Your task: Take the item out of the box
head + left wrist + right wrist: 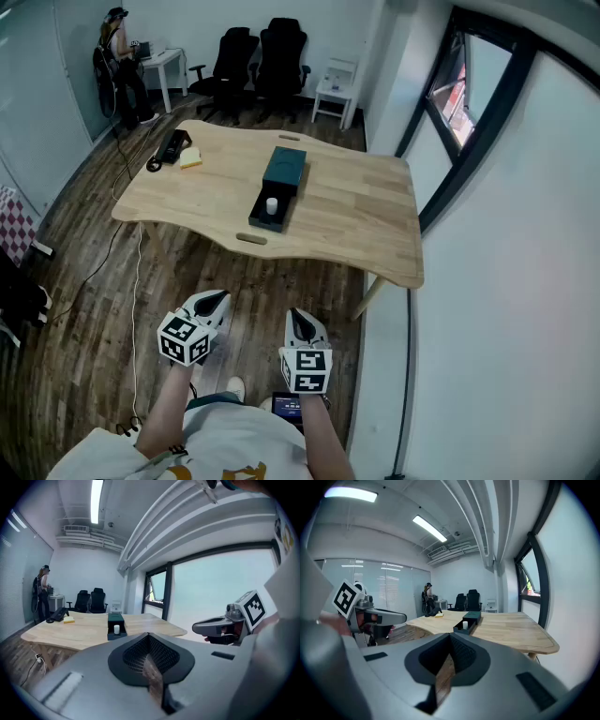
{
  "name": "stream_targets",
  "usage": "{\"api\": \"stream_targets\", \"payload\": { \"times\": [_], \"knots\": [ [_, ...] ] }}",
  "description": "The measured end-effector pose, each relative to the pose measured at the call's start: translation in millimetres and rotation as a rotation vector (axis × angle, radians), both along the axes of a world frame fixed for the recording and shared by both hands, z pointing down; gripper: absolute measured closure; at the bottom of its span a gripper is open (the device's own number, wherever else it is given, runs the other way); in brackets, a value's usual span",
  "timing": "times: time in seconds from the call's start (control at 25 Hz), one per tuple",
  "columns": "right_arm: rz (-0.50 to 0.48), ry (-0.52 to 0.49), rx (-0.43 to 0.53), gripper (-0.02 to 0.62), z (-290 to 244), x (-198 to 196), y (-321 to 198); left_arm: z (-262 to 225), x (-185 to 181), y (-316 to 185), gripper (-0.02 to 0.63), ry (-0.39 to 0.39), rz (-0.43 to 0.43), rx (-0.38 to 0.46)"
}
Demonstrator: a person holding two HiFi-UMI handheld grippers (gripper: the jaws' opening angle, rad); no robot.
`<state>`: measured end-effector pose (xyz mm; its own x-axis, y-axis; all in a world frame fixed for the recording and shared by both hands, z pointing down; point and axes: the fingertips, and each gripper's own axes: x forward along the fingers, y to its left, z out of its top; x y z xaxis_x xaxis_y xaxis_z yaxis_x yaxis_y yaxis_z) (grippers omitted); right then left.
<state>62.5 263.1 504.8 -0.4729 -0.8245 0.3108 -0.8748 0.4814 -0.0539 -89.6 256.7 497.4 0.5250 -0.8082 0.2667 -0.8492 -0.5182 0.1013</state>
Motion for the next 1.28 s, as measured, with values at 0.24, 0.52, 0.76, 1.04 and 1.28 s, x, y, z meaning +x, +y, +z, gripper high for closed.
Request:
{"api": "stream_targets", "payload": {
  "times": [0.24, 0.52, 0.76, 1.04, 1.28],
  "knots": [
    [0.001, 0.005, 0.002, 0.59, 1, 8, 1, -14, -28, -9, 0.604, 0.141, -0.171, 0.034],
    [0.04, -0.002, 0.008, 0.589, 0, 28, -24, -9, -23, -22, 0.604, 0.178, -0.179, -0.014],
    [0.067, -0.027, 0.019, 0.589, -4, 43, -65, 2, -19, -50, 0.604, 0.066, -0.188, -0.022],
    [0.099, -0.044, 0.017, 0.589, 10, 53, -132, 25, -17, -122, 0.604, 0.033, -0.175, -0.059],
    [0.149, -0.05, 0.01, 0.589, 11, 59, -228, 33, -20, -232, 0.604, 0.053, -0.152, -0.075]
  ]
}}
